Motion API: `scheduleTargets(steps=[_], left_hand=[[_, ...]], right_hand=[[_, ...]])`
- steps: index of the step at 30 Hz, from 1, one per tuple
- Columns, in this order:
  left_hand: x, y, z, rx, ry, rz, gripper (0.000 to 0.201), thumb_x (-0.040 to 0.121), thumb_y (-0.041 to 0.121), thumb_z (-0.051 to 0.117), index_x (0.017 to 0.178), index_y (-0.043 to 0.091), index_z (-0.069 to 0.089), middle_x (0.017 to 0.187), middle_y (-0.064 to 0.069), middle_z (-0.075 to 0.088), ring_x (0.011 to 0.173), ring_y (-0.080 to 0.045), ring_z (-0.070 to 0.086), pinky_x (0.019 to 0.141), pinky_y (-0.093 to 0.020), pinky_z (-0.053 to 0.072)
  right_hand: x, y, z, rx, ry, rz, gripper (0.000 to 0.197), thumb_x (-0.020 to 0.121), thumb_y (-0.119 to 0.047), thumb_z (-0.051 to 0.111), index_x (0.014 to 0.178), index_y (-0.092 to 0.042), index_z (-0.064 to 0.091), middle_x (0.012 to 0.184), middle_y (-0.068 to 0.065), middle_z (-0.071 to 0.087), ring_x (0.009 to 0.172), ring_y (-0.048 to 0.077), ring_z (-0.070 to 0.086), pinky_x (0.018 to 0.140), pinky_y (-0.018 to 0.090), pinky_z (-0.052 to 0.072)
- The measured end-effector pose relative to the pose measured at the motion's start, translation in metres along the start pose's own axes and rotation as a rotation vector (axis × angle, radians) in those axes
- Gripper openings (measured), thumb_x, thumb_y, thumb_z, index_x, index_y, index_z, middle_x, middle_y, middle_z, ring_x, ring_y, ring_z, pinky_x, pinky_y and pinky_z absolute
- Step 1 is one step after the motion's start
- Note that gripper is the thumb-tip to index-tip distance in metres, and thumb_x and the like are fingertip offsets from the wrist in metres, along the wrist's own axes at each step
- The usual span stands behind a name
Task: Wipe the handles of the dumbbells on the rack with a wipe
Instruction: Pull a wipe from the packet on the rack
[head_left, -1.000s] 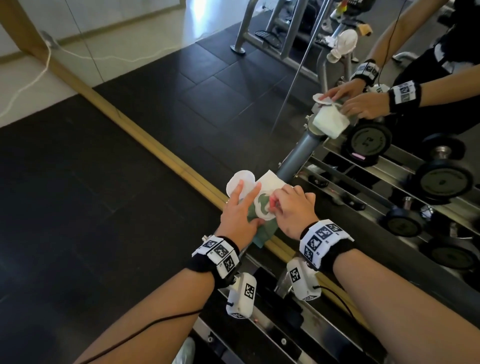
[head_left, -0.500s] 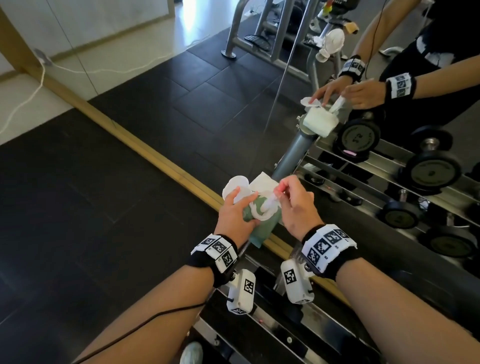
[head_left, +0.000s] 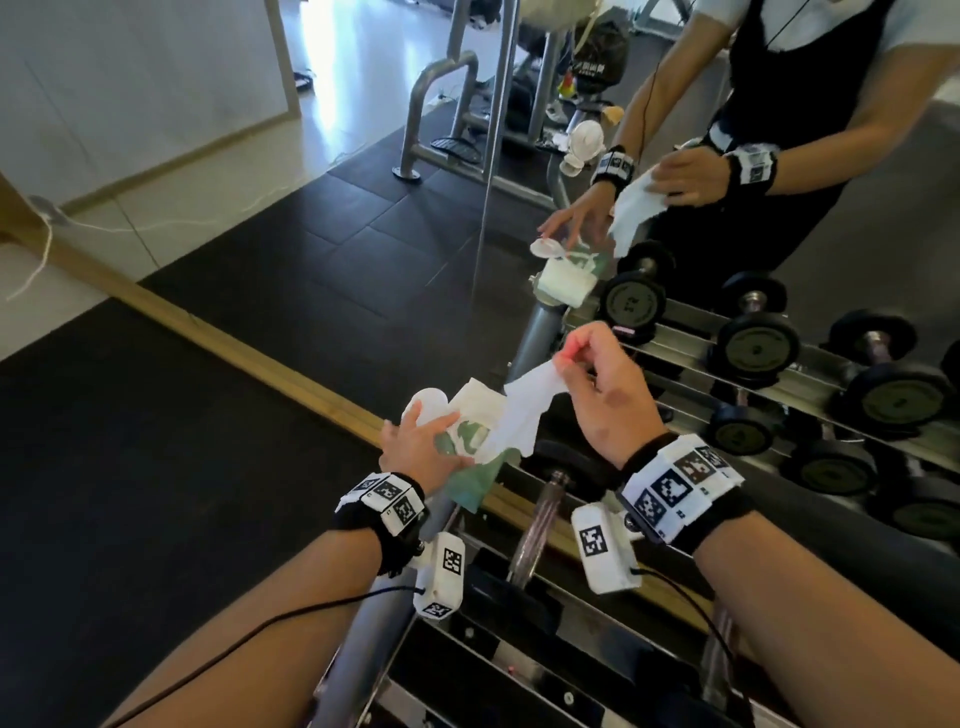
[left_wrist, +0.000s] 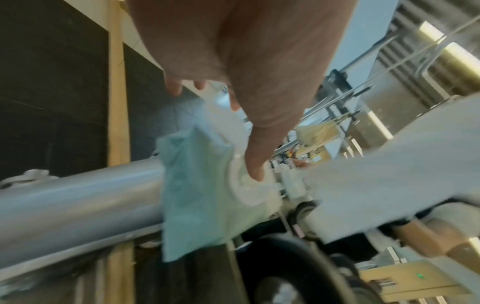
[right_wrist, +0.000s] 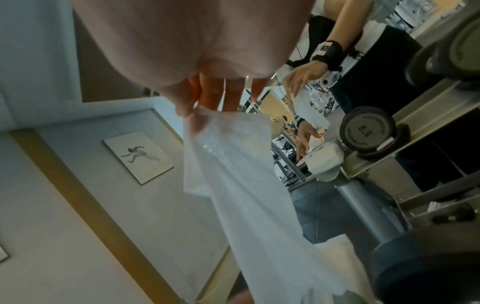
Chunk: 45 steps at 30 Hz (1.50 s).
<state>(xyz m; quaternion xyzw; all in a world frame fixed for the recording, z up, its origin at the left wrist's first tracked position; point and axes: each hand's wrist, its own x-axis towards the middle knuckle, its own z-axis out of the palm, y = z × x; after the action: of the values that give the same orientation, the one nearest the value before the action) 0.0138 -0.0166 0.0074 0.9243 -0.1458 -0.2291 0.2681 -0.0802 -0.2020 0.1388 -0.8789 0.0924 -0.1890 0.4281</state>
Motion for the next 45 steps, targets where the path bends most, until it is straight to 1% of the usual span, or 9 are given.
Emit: scheduleTargets(steps=[4,8,13,18,25,31,34,38,45], left_hand=[[-0.031,0.031,-0.036,-0.276,0.093,0.257,0.082,0.072,0.041,0.084,0.144,0.041,0.044,0.160,-0.002,0.028,0.146,-0.025,0.026,0.121,-0.047,0.019],[-0.065,0.069,-0.048,-0.280,-0.010,0.441,0.066,0.074,0.034,0.084,0.134,0.034,0.058,0.151,0.001,0.044,0.137,-0.013,0.041,0.117,-0.035,0.029],[-0.091,0.091,-0.036,-0.280,-0.092,0.446,0.010,0.081,0.037,0.077,0.075,0.040,0.070,0.125,0.018,0.064,0.116,-0.004,0.059,0.106,-0.037,0.043],[-0.111,0.089,-0.026,-0.549,-0.103,0.435,0.016,0.089,0.037,0.062,0.074,0.034,0.064,0.078,0.009,0.066,0.079,-0.014,0.060,0.087,-0.052,0.050],[-0.124,0.075,-0.019,-0.547,0.077,0.312,0.011,0.098,0.032,0.056,0.089,0.024,0.057,0.068,0.000,0.061,0.062,-0.015,0.056,0.062,-0.032,0.047],[-0.134,0.080,-0.012,-0.678,0.058,0.258,0.078,0.084,0.027,0.076,0.146,0.036,0.030,0.107,-0.002,0.063,0.095,-0.016,0.064,0.084,-0.029,0.054],[-0.138,0.083,-0.006,-0.365,0.026,0.353,0.103,0.062,0.020,0.092,0.148,0.031,0.035,0.129,0.006,0.041,0.117,-0.009,0.043,0.102,-0.011,0.032],[-0.144,0.086,0.005,-0.225,0.050,0.370,0.066,0.070,0.002,0.084,0.129,0.022,0.060,0.127,0.006,0.032,0.115,-0.006,0.034,0.082,0.013,0.019],[-0.150,0.079,0.007,0.003,-0.002,0.356,0.019,0.087,0.029,0.073,0.102,0.020,0.079,0.132,0.005,0.049,0.120,-0.012,0.041,0.101,-0.017,0.028]], right_hand=[[-0.024,-0.002,-0.014,0.023,-0.083,0.056,0.008,0.097,-0.012,0.056,0.092,-0.015,0.050,0.080,-0.004,0.055,0.073,0.008,0.052,0.072,0.021,0.042],[-0.050,-0.002,-0.020,0.093,-0.087,0.150,0.009,0.096,-0.013,0.058,0.090,-0.017,0.052,0.080,-0.006,0.056,0.074,0.012,0.055,0.075,0.032,0.048],[-0.077,-0.001,-0.033,0.166,-0.102,0.129,0.009,0.096,-0.020,0.059,0.095,-0.021,0.050,0.083,0.000,0.059,0.076,0.028,0.058,0.074,0.043,0.052],[-0.106,0.009,-0.048,0.340,-0.323,0.346,0.066,0.078,-0.028,0.082,0.127,-0.032,0.038,0.106,0.010,0.068,0.093,0.024,0.069,0.080,0.037,0.059],[-0.137,0.025,-0.040,0.620,-0.134,0.435,0.062,0.085,0.009,0.067,0.136,-0.015,0.040,0.081,0.013,0.066,0.075,0.017,0.069,0.070,0.028,0.058],[-0.143,0.030,-0.034,0.337,-0.012,0.261,0.042,0.097,0.005,0.048,0.108,-0.030,0.069,0.106,0.010,0.064,0.099,0.024,0.060,0.083,0.017,0.047],[-0.148,0.032,-0.035,0.214,-0.069,0.233,0.036,0.092,-0.001,0.061,0.117,-0.027,0.066,0.108,0.000,0.059,0.102,0.016,0.059,0.092,0.025,0.049],[-0.150,0.038,-0.035,0.014,-0.082,0.163,0.035,0.080,-0.010,0.078,0.108,-0.027,0.064,0.102,-0.013,0.051,0.093,0.000,0.054,0.085,0.014,0.044],[-0.156,0.049,-0.041,-0.189,-0.125,0.100,0.013,0.079,-0.019,0.080,0.085,-0.021,0.069,0.104,-0.006,0.049,0.099,0.010,0.044,0.086,0.019,0.035]])
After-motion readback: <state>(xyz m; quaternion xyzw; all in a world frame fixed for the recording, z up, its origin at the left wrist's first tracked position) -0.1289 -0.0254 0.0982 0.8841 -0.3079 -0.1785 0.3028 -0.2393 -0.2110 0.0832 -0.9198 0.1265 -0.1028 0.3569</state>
